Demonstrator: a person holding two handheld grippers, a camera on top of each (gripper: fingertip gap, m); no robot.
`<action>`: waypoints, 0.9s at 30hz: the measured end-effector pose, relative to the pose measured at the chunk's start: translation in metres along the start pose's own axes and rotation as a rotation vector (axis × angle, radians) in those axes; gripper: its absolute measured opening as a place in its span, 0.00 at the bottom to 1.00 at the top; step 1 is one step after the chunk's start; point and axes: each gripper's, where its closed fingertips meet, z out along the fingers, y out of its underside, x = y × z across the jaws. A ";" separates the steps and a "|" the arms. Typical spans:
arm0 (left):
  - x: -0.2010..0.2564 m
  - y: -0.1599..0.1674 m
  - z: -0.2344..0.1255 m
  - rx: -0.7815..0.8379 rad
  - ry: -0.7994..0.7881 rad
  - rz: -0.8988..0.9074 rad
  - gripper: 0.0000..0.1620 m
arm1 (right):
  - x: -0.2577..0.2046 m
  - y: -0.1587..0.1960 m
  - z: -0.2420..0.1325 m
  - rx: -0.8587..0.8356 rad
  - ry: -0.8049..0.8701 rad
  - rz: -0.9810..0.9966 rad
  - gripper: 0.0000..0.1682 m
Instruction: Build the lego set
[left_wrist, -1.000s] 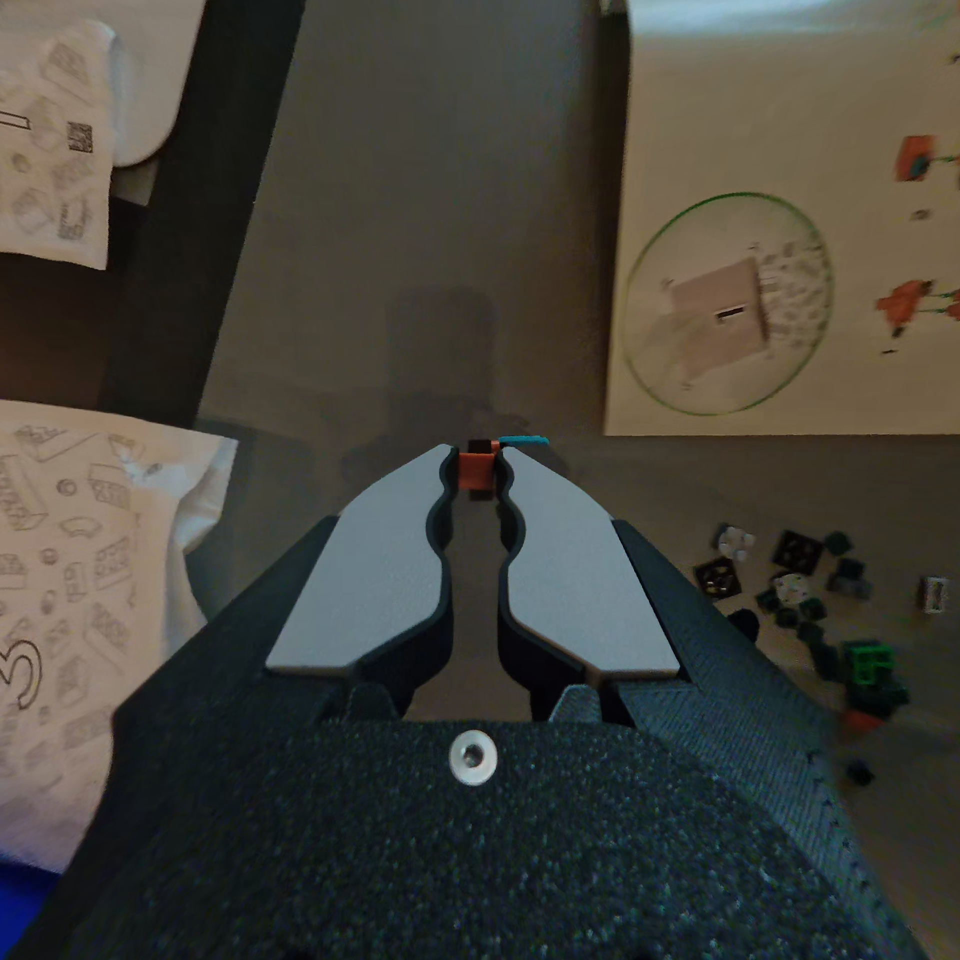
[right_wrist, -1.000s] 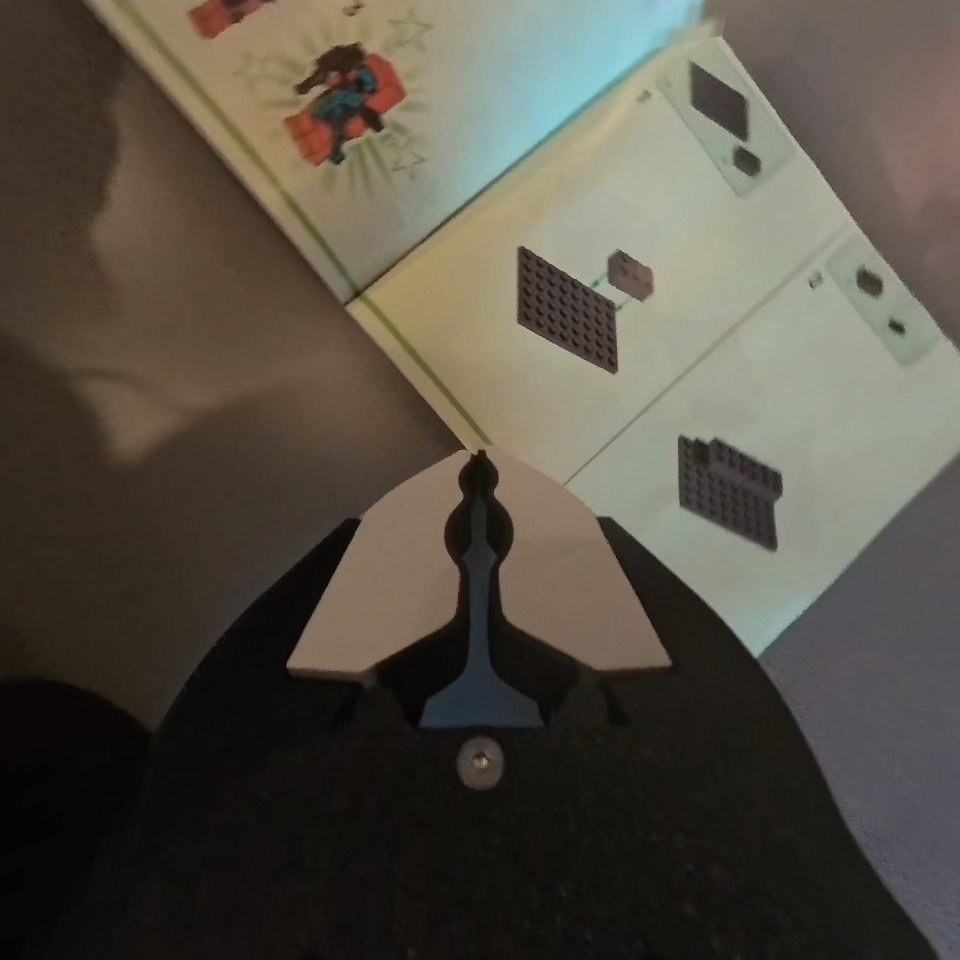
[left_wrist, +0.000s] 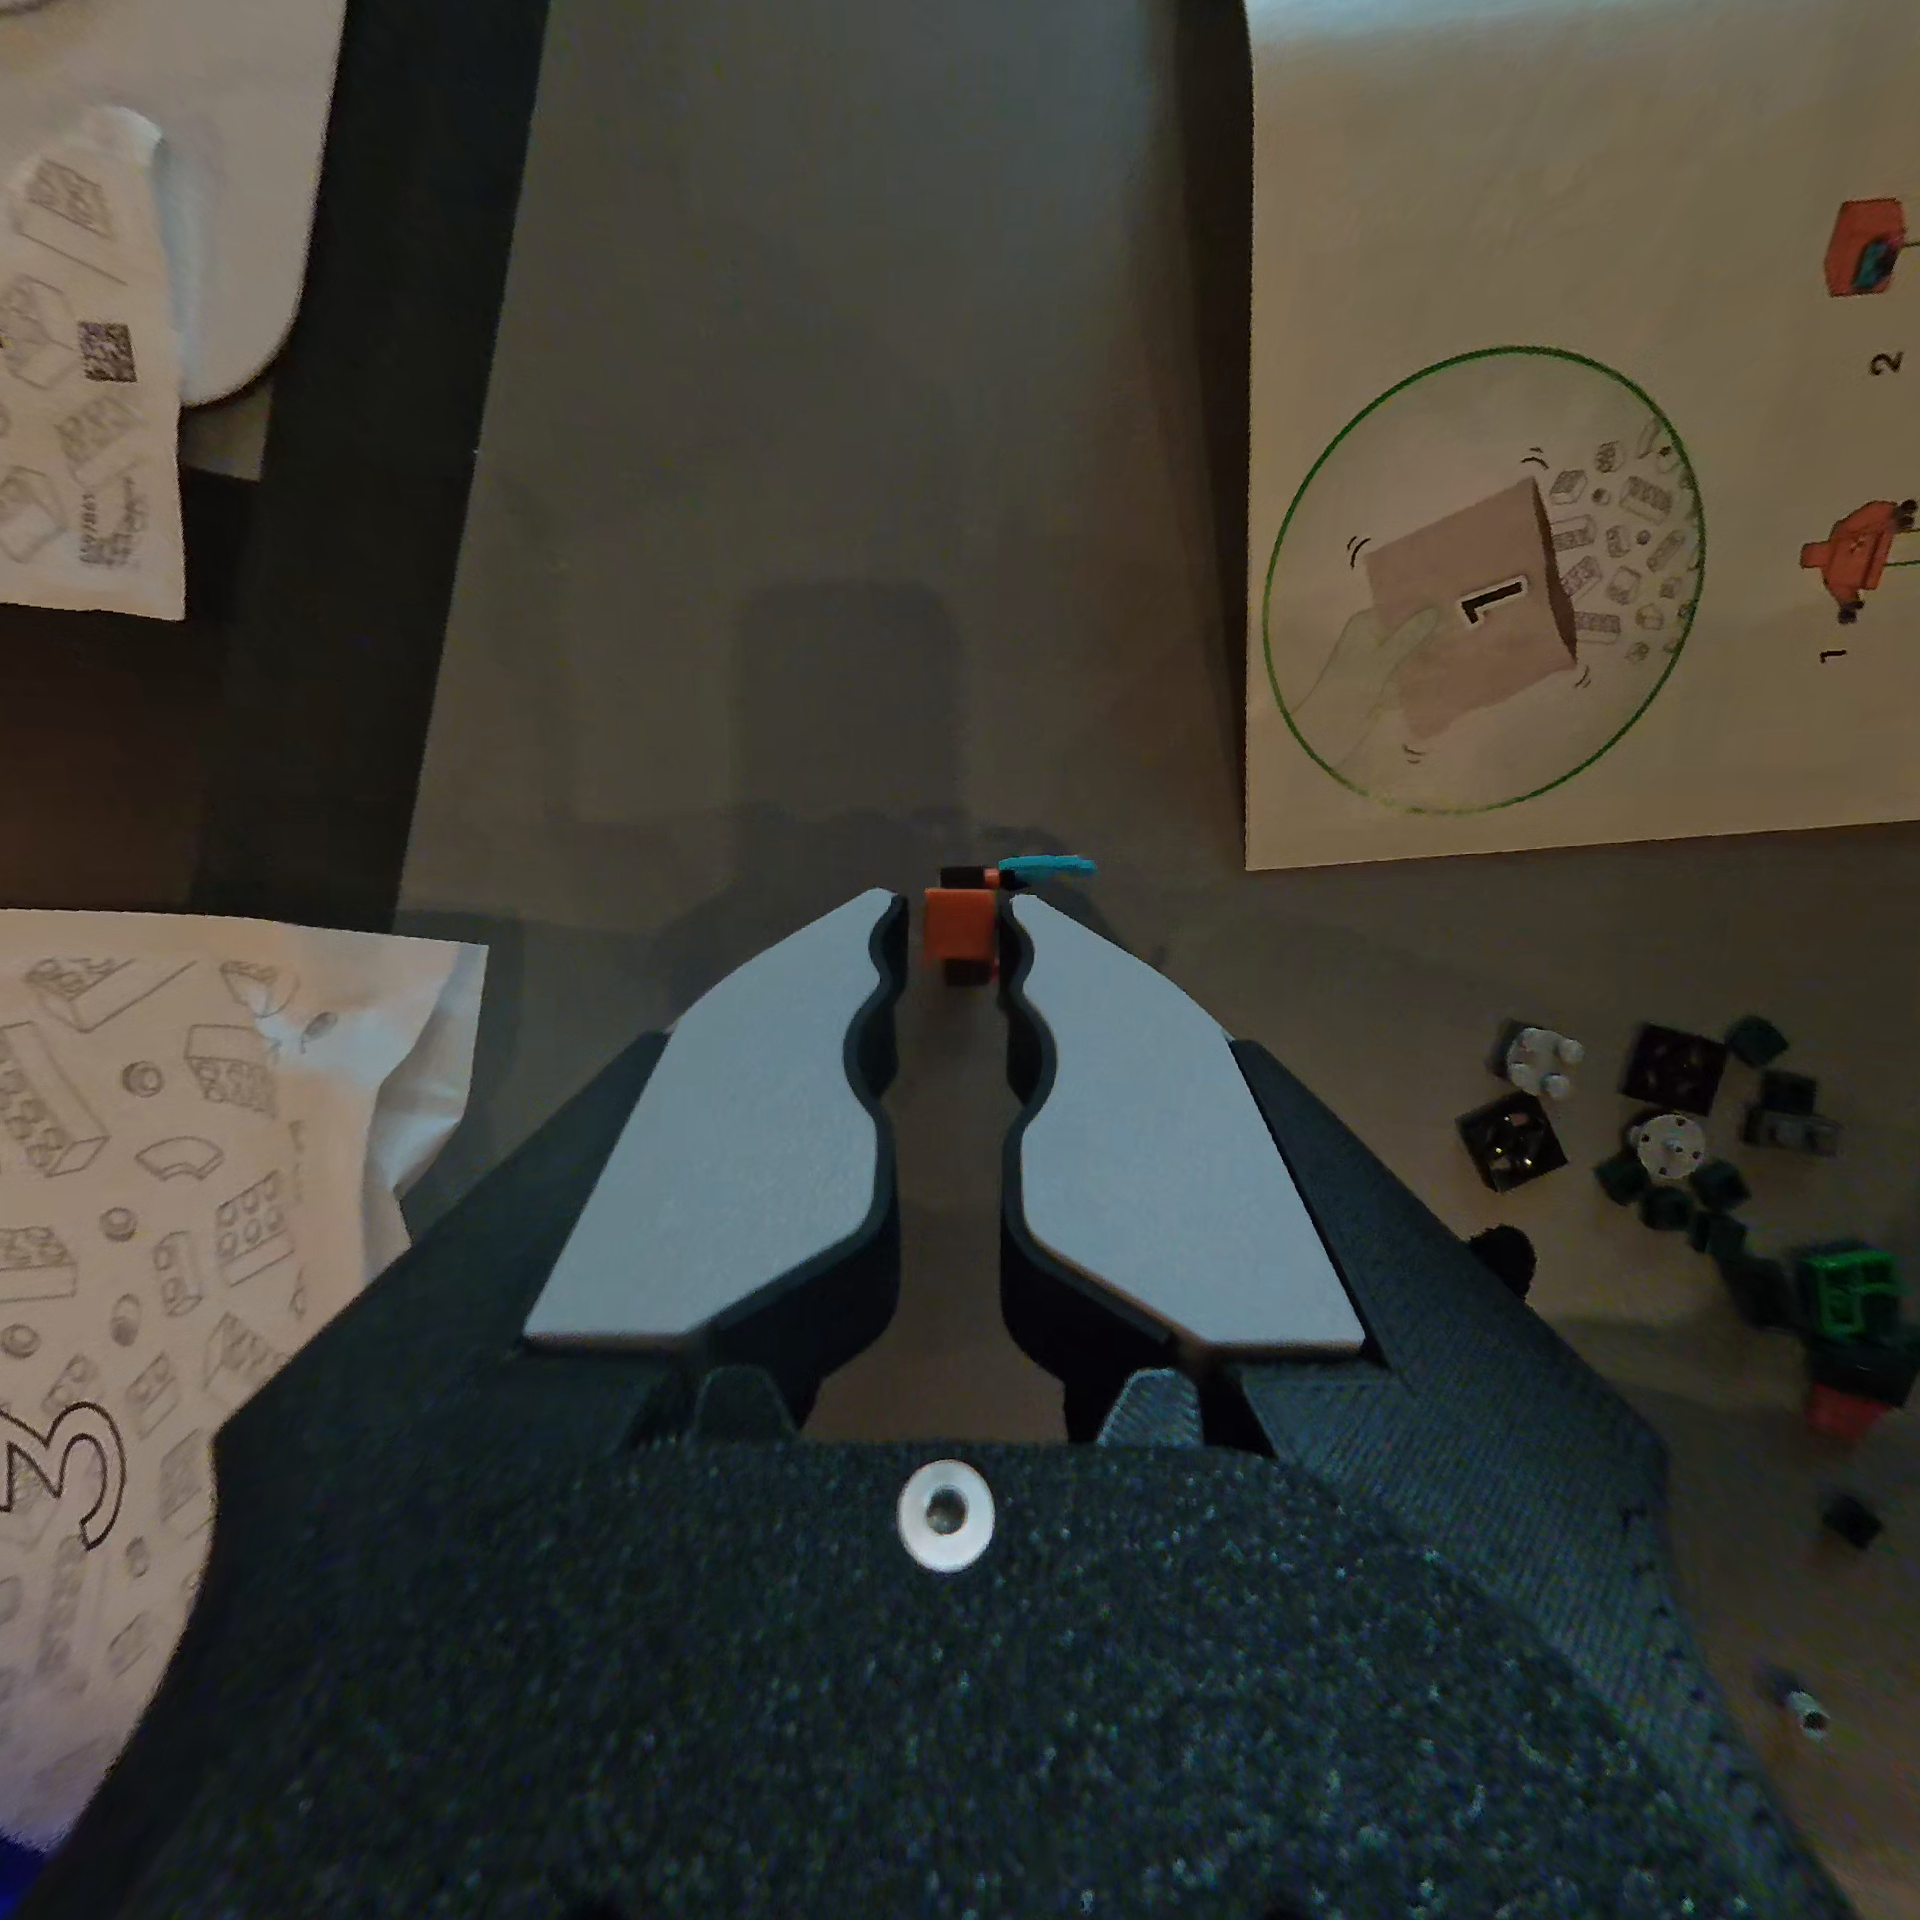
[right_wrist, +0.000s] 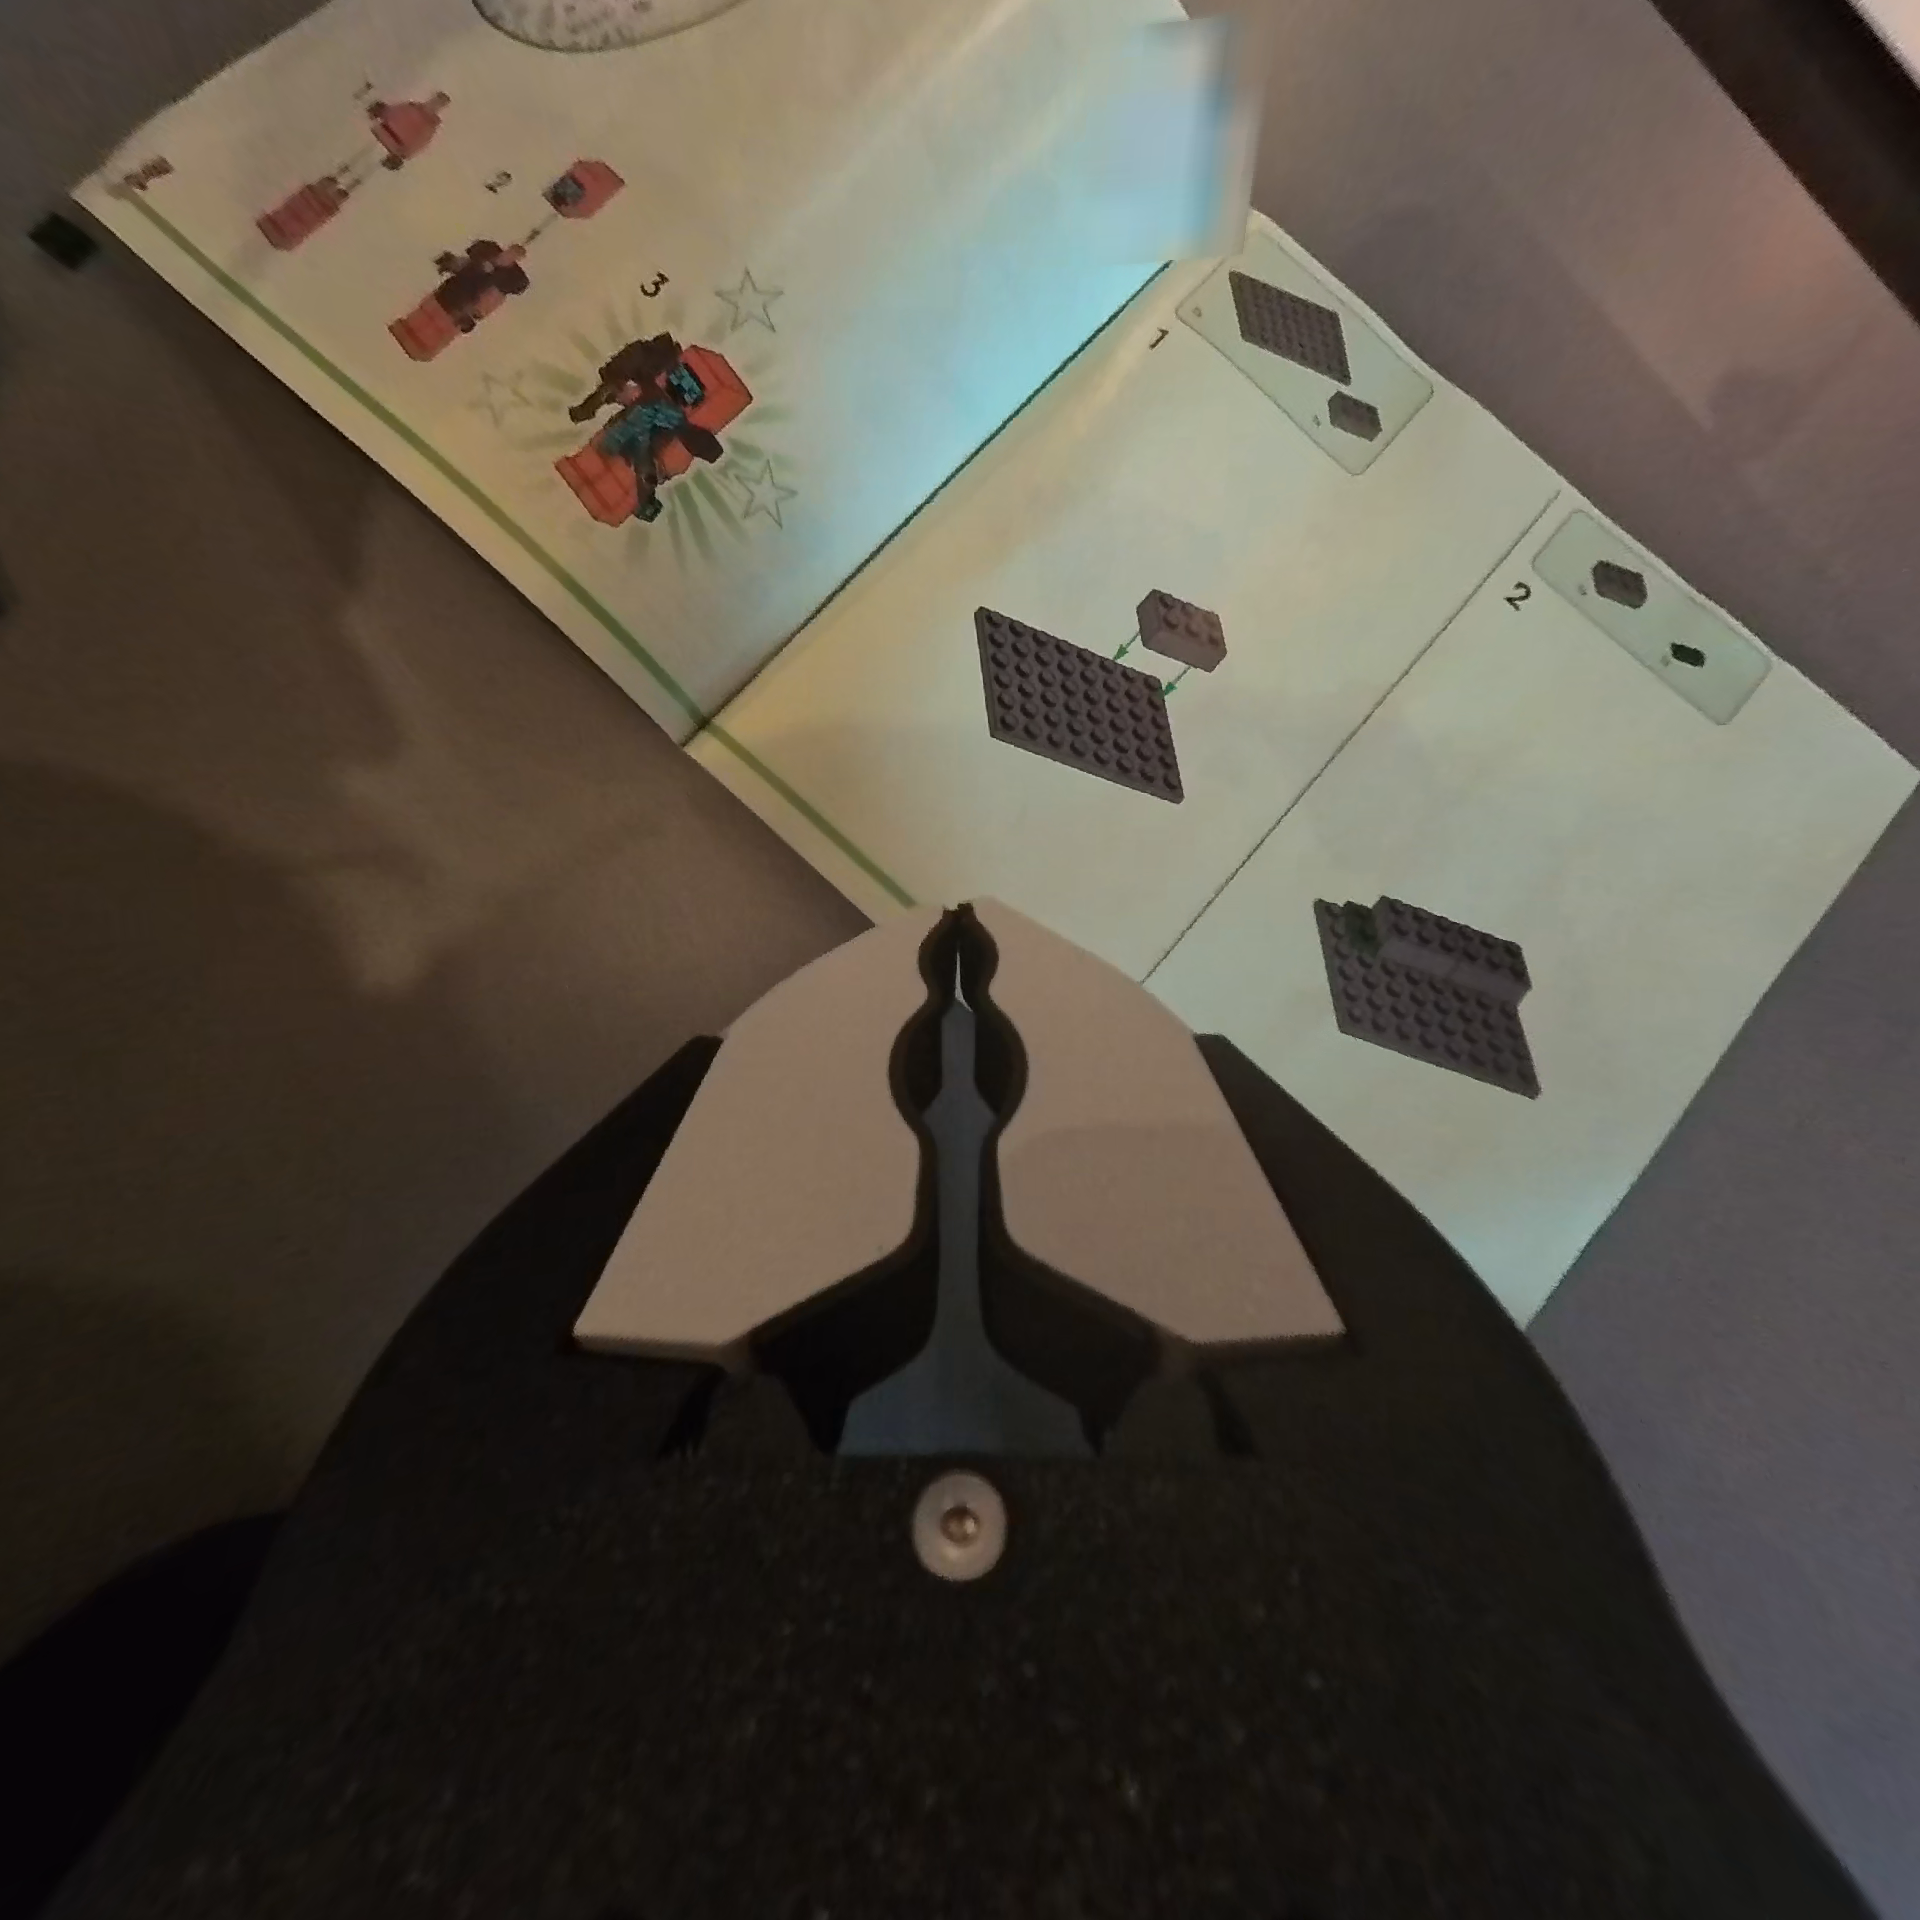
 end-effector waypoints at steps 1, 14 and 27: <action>0.000 -0.001 -0.001 0.002 -0.002 0.000 0.10 | 0.000 0.000 0.000 0.001 0.000 0.000 0.00; -0.002 -0.038 -0.042 0.205 -0.209 -0.048 0.09 | 0.004 -0.001 -0.008 0.036 0.014 0.006 0.00; 0.151 -0.065 -0.020 0.411 -0.352 -0.309 0.00 | 0.059 -0.010 -0.010 0.099 -0.003 -0.238 0.11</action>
